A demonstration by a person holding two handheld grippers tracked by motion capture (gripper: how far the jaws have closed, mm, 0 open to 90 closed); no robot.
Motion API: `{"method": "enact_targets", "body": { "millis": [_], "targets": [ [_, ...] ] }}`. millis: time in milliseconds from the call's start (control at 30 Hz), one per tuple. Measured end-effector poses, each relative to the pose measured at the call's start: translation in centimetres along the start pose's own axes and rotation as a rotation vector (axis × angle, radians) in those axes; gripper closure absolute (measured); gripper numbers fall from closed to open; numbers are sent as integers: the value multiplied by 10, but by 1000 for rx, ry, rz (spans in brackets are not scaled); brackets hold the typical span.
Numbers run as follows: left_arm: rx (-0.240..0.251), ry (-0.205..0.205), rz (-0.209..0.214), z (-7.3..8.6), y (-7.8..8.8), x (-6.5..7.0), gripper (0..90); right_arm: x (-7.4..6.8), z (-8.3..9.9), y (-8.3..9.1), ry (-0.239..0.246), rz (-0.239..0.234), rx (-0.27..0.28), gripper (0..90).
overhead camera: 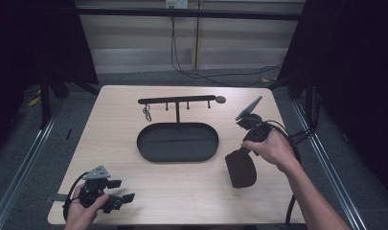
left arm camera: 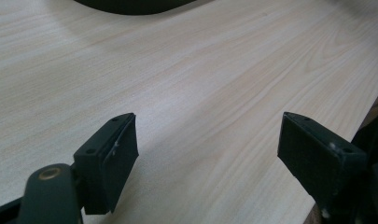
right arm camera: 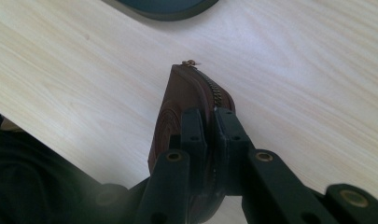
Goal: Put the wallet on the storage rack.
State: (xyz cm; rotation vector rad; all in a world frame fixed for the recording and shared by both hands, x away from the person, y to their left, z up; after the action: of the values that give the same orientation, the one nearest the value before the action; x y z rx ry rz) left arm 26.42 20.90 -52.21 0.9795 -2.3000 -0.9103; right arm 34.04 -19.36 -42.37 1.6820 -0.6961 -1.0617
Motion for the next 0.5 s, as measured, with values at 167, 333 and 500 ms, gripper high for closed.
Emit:
{"method": "enact_targets", "body": {
  "millis": [167,333,500],
  "targets": [
    [1,-4,2,0,0,1,200,-1,-7,4,-3,15,-2,828],
    [-4,-4,8,1,0,2,199,-8,-12,10,4,27,2,827],
    [-2,-14,7,1,2,2,200,-11,-18,16,2,42,12,828]
  ]
}}
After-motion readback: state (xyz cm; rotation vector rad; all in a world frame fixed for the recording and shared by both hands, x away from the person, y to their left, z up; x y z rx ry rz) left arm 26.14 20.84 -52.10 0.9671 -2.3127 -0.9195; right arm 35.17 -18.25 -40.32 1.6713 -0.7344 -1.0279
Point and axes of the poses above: each handheld gripper's, and its own axes: y roughly backward along the jaws, z roughly out of its underside, x roughly to its right, the point moved 7 cm from there along -y, roughly forward along the jaws, and after that the axes turned 10 degrees about -z, right-handed, at the moved point
